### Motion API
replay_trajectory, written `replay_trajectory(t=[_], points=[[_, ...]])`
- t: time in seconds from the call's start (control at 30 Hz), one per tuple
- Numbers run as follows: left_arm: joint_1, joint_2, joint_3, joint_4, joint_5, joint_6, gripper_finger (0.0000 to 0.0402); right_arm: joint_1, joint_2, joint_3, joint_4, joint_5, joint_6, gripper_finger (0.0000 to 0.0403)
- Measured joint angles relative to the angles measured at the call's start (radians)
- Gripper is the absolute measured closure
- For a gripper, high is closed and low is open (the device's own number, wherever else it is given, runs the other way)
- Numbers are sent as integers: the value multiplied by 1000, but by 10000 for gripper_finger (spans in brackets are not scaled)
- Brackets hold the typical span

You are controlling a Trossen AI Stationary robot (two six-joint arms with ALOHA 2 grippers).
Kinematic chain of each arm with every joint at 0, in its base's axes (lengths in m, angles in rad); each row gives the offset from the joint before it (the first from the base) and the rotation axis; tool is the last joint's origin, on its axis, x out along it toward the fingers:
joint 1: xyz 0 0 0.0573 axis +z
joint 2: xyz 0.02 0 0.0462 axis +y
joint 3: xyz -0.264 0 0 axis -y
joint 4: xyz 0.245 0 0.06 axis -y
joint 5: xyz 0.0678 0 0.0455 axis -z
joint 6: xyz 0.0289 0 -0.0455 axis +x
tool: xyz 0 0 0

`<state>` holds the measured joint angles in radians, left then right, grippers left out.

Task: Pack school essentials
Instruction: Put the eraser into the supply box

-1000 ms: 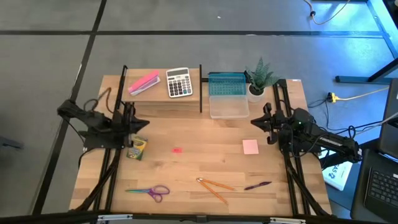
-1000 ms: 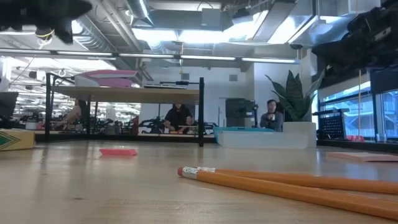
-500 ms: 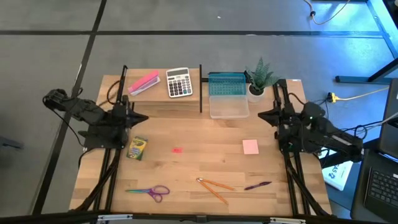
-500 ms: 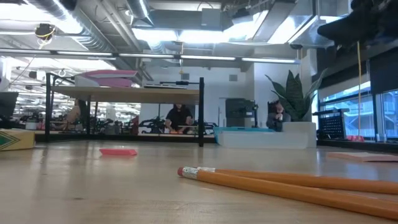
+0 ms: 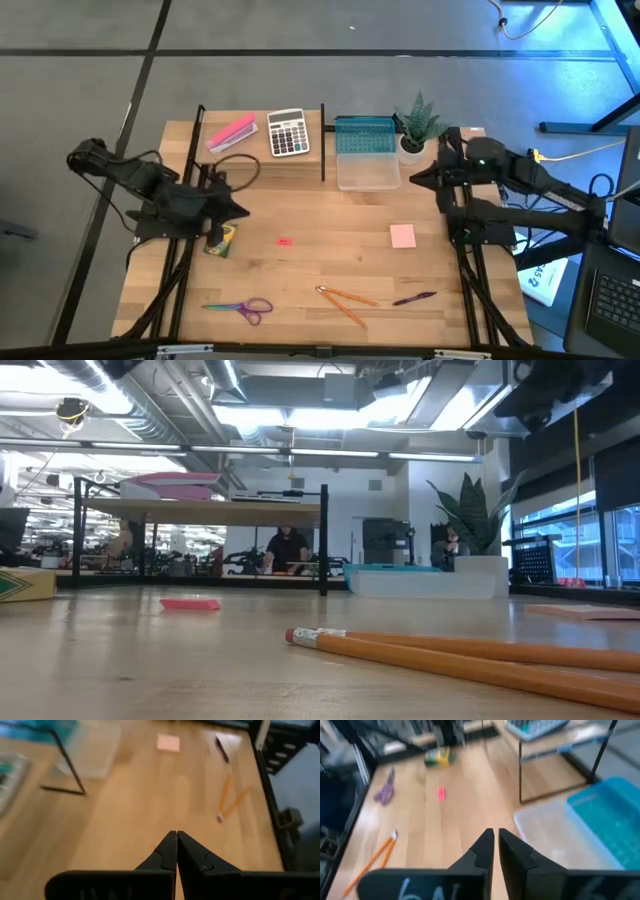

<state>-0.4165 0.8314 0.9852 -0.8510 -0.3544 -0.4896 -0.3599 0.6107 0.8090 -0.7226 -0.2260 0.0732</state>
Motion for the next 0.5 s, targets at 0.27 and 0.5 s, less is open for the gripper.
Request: replay_trajectory(t=[0.27,0.5], points=[[59,92,0,17,128,-161,401,17,139,117,-82,-34,-54,373],[66,143,0,5,159,-134,401,48,154,121,-84,-37,-52,373]])
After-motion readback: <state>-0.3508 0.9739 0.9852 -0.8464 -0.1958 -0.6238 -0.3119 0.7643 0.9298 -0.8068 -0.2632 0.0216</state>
